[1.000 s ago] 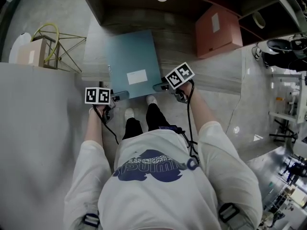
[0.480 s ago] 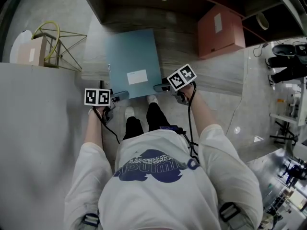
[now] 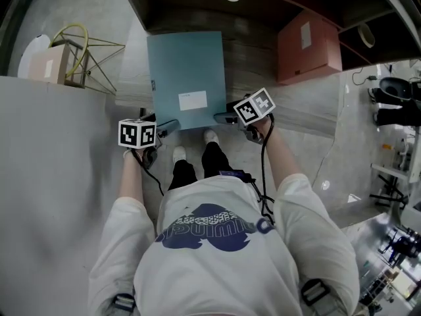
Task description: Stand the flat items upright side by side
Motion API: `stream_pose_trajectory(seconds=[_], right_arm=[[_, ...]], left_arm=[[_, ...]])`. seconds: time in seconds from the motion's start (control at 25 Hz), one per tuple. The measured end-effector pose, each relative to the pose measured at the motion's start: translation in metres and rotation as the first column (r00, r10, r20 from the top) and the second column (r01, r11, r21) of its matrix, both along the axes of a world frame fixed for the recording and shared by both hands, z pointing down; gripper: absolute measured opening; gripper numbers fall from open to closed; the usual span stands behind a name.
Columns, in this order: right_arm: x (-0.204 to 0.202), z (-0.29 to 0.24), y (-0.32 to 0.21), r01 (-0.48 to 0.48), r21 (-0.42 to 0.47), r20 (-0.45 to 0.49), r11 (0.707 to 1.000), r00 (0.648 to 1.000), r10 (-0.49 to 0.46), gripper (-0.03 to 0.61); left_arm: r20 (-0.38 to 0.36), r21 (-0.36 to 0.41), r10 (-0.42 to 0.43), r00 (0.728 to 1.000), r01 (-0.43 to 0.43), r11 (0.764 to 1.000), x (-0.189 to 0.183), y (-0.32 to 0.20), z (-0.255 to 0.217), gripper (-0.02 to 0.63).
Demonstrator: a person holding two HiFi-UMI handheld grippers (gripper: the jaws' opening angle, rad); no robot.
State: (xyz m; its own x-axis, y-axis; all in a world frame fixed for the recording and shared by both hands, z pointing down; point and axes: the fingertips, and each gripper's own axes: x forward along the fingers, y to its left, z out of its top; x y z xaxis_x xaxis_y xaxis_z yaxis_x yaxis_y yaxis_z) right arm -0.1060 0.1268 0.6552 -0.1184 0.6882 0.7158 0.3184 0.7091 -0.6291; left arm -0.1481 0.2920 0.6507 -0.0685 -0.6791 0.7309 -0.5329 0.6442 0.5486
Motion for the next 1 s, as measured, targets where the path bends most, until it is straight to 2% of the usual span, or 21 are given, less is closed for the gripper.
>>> stream_pose_trajectory(seconds=[0.16, 0.36, 0.64, 0.88, 1.0], right_arm=[[-0.019, -0.005, -0.006, 0.023, -0.003, 0.061, 1.000, 0.998, -0.023, 0.249], [-0.047, -0.009, -0.013, 0.073, 0.018, 0.159, 0.997, 0.984, -0.075, 0.249], [-0.075, -0.014, -0.028, 0.174, 0.104, 0.257, 0.979, 0.947, -0.195, 0.249], [-0.086, -0.014, -0.032, 0.284, 0.206, 0.299, 0.936, 0.893, -0.337, 0.247], [-0.088, -0.014, -0.032, 0.320, 0.246, 0.302, 0.915, 0.872, -0.386, 0.247]], left_arm=[[0.100, 0.004, -0.044, 0.994, 0.044, 0.999, -0.014, -0.005, -0.014, 0.394], [0.247, -0.018, -0.074, 0.966, 0.081, 0.997, -0.033, -0.014, -0.026, 0.393], [0.406, -0.022, -0.127, 0.905, 0.148, 0.989, -0.044, -0.028, -0.039, 0.393], [0.509, -0.051, -0.140, 0.850, 0.192, 0.980, -0.039, -0.031, -0.039, 0.393], [0.564, -0.054, -0.149, 0.812, 0.216, 0.975, -0.036, -0.032, -0.040, 0.393]])
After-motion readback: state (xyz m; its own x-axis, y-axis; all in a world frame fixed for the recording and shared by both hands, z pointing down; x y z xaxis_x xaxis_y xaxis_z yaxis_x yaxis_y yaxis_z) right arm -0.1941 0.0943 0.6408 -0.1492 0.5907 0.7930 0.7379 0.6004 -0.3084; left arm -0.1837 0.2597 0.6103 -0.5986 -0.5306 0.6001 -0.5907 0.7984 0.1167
